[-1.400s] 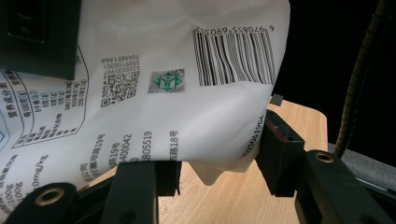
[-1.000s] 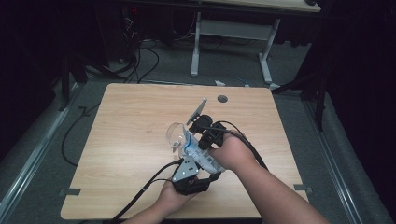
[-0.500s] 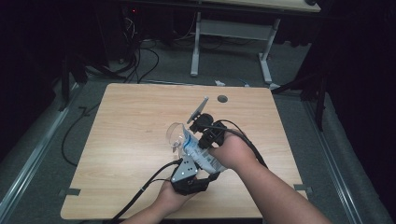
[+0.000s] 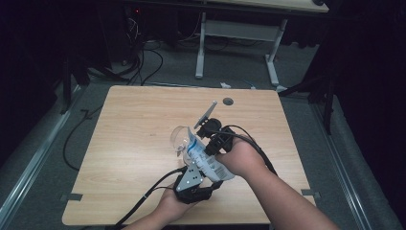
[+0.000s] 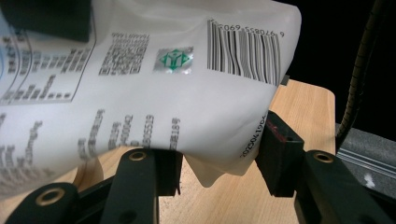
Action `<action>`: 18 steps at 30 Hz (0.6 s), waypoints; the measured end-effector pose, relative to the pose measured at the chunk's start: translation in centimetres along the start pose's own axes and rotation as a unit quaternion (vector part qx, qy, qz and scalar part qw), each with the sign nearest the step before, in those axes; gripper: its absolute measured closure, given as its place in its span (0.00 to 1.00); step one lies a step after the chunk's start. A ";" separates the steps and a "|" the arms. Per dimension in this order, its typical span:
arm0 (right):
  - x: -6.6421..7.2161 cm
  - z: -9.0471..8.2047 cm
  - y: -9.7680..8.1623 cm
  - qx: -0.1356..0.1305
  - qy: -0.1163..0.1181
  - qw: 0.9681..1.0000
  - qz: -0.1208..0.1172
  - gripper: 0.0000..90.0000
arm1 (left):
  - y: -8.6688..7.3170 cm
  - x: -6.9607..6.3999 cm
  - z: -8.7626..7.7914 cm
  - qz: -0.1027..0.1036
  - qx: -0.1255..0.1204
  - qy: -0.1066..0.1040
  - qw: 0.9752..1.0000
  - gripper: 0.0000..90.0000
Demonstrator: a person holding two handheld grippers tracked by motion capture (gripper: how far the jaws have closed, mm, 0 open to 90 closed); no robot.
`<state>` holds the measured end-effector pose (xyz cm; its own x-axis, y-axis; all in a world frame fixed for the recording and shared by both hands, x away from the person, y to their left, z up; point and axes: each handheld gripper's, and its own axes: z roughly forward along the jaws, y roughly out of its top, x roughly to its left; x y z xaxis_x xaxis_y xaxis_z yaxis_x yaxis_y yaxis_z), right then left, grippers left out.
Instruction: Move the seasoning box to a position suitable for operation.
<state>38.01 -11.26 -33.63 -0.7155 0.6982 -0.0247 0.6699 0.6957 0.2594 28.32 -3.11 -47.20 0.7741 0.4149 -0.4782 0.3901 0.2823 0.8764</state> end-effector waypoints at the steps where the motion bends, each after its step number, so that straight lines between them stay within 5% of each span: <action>1: 0.0 0.0 -0.1 0.000 0.000 1.000 0.006 0.99 | 0.0 0.0 0.0 0.000 0.000 0.001 1.000 0.62; 18: 0.2 0.1 -0.4 0.006 0.005 1.000 0.003 0.99 | -1.2 0.8 -0.6 -0.007 -0.001 0.001 1.000 0.62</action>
<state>37.62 -11.41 -33.86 -0.7134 0.7006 -0.0139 0.6762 0.6935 0.2488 28.16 -2.63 -48.68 0.7674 0.4124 -0.4909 0.4004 0.2897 0.8693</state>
